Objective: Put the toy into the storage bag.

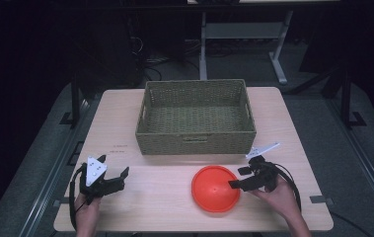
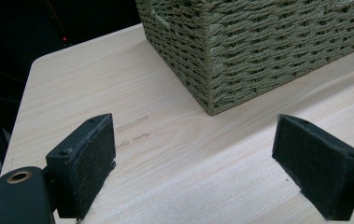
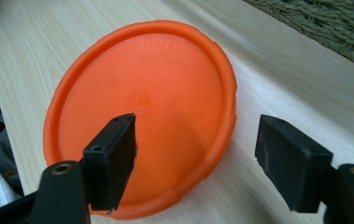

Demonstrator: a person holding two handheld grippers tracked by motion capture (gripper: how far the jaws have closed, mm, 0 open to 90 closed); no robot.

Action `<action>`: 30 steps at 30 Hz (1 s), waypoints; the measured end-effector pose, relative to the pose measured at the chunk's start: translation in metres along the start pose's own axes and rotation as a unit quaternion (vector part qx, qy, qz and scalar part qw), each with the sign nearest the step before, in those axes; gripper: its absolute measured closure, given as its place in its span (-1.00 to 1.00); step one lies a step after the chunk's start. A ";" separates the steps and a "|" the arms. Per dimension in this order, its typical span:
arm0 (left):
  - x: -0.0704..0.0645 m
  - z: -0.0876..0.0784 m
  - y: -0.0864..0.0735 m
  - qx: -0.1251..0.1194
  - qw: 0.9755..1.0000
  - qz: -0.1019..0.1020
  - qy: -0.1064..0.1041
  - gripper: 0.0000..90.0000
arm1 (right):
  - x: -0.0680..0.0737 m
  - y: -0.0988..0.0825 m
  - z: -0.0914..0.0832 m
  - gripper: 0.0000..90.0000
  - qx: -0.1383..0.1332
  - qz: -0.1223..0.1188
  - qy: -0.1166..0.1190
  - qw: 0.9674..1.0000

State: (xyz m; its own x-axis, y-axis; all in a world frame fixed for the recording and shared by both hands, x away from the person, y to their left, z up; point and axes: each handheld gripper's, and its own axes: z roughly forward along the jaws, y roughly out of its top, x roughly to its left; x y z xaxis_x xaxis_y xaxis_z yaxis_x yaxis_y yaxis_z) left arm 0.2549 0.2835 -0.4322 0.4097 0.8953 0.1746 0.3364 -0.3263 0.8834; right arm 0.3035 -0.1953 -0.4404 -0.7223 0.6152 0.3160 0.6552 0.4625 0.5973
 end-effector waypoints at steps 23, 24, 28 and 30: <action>-0.001 0.000 0.001 0.000 1.000 0.003 -0.001 -0.72 | -0.015 0.001 0.016 0.11 0.031 0.024 0.021 0.999; -0.001 0.000 0.001 0.000 1.000 0.003 -0.001 -0.71 | -0.015 0.001 0.016 0.11 0.031 0.024 0.021 0.999; -0.001 0.000 0.001 0.000 1.000 0.004 0.000 -0.72 | -0.015 0.001 0.018 0.15 0.039 0.025 0.021 0.999; -0.001 0.001 0.001 0.000 1.000 0.004 0.000 -0.72 | -0.015 0.001 0.019 0.17 0.040 0.024 0.024 0.999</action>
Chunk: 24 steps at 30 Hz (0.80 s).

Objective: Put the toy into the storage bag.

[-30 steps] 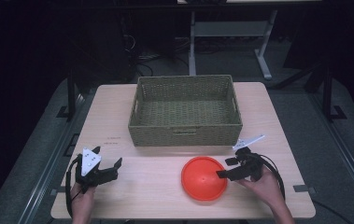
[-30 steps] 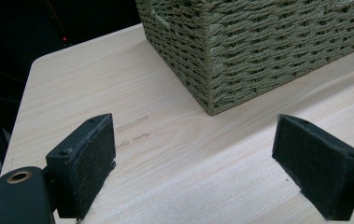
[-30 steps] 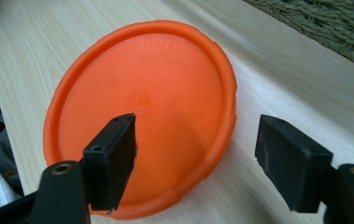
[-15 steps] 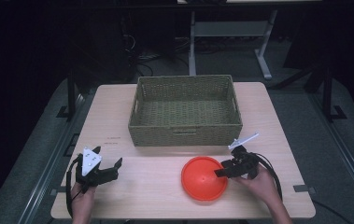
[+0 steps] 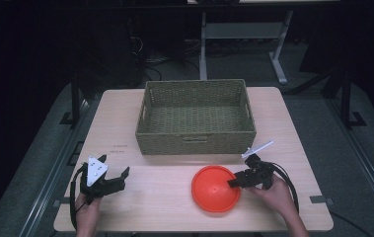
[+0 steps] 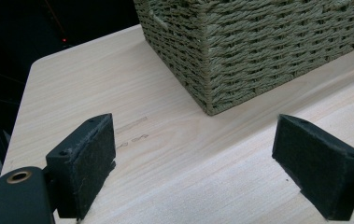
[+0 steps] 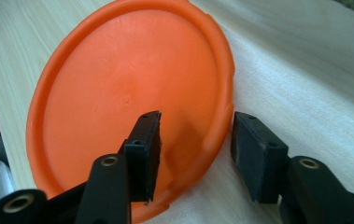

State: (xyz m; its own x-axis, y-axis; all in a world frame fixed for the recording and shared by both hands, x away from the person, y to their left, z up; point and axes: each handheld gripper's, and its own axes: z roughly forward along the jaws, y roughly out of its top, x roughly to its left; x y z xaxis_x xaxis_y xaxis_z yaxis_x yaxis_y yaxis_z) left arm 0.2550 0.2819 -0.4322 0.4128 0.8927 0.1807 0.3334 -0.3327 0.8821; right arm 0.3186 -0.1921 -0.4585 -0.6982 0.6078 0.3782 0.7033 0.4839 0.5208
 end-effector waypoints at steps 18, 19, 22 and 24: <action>0.000 0.000 0.000 0.001 1.000 -0.001 0.000 -0.71 | -0.002 0.000 -0.003 0.55 -0.009 0.008 0.016 1.000; 0.000 0.000 0.000 0.001 1.000 -0.002 -0.001 -0.72 | -0.002 0.001 -0.005 0.60 -0.008 0.014 0.018 1.000; -0.001 0.000 0.000 0.001 1.000 0.001 -0.001 -0.71 | -0.003 0.001 -0.006 0.64 -0.007 0.020 0.023 1.000; -0.001 0.000 0.000 0.001 1.000 0.002 -0.001 -0.72 | -0.003 0.001 -0.008 0.68 -0.009 0.023 0.025 0.999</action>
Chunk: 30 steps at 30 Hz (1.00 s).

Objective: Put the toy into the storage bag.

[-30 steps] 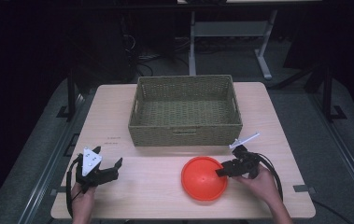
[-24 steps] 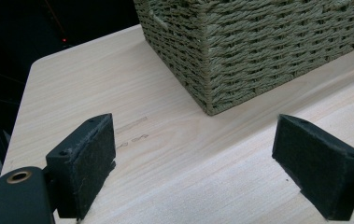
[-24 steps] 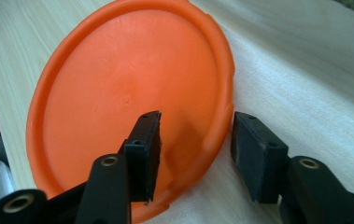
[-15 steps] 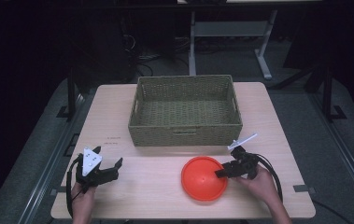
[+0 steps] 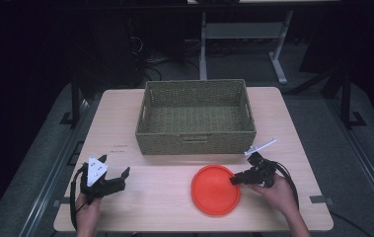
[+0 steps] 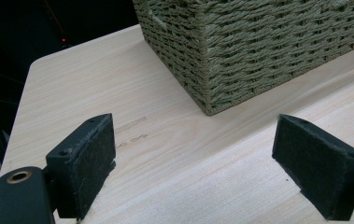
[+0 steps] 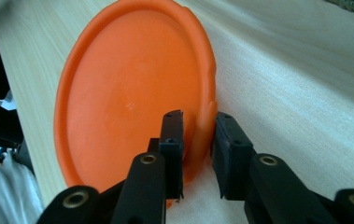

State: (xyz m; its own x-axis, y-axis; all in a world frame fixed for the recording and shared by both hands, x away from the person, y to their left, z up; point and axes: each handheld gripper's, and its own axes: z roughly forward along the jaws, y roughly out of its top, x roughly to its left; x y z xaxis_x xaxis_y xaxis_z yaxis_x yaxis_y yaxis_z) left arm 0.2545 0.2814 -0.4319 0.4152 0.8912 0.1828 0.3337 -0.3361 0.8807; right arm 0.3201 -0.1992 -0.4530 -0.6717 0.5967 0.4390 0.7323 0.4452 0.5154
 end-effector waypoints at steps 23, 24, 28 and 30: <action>-0.001 0.000 0.000 0.001 1.000 0.000 -0.001 -0.71 | 0.060 0.029 -0.046 0.82 -0.044 -0.078 -0.016 0.996; -0.001 0.000 0.000 0.001 1.000 0.000 -0.001 -0.71 | 0.060 0.029 -0.046 0.82 -0.044 -0.078 -0.016 0.996; -0.002 0.000 0.000 -0.001 1.000 -0.001 -0.001 -0.71 | 0.063 0.036 -0.055 0.82 -0.047 -0.089 -0.030 0.994; -0.002 0.000 0.000 -0.001 1.000 -0.001 -0.002 -0.71 | 0.064 0.039 -0.059 0.82 -0.047 -0.093 -0.036 0.994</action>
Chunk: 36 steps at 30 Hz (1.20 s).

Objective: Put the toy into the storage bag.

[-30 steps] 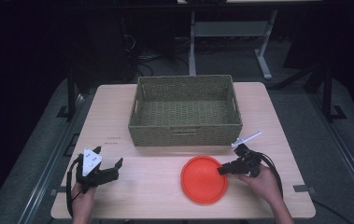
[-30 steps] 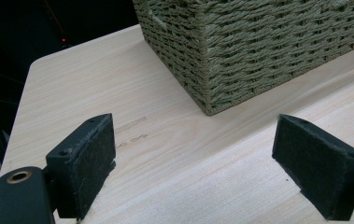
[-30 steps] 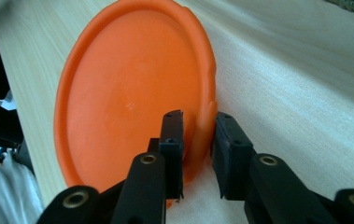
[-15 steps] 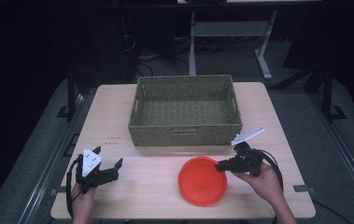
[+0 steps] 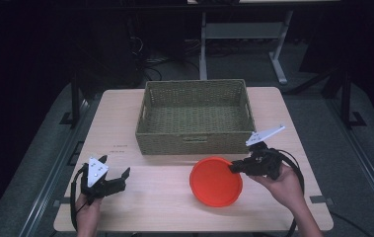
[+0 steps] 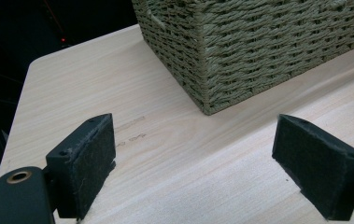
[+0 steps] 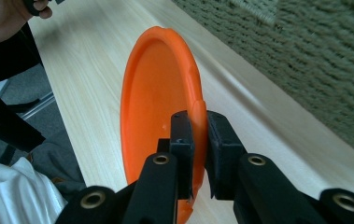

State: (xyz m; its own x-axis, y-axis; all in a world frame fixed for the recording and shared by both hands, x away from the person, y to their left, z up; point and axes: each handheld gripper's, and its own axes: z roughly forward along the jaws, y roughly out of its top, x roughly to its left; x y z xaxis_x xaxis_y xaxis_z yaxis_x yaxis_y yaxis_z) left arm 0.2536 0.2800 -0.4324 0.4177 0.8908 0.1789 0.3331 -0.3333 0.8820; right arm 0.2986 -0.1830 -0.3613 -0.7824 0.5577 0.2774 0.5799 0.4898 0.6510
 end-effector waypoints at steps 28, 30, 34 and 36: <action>0.000 0.001 0.000 0.001 1.000 0.000 0.000 -0.71 | -0.003 0.043 -0.040 0.82 -0.020 -0.013 -0.028 0.999; 0.001 0.001 0.000 0.001 1.000 0.000 0.000 -0.71 | -0.003 0.046 -0.041 0.82 -0.022 -0.012 -0.027 0.999; 0.001 0.001 0.000 0.001 1.000 0.000 0.000 -0.71 | -0.002 0.055 -0.045 0.82 -0.027 -0.018 -0.032 0.999; 0.001 0.001 0.000 0.001 1.000 0.000 0.001 -0.71 | -0.001 0.057 -0.046 0.82 -0.027 -0.018 -0.034 0.999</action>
State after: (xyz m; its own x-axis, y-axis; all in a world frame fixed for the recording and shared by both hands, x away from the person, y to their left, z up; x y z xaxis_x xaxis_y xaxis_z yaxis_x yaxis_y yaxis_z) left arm 0.2545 0.2804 -0.4329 0.4170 0.8909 0.1799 0.3350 -0.3346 0.8808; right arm 0.3222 -0.1867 -0.2917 -0.7840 0.5854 0.2064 0.5378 0.4746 0.6968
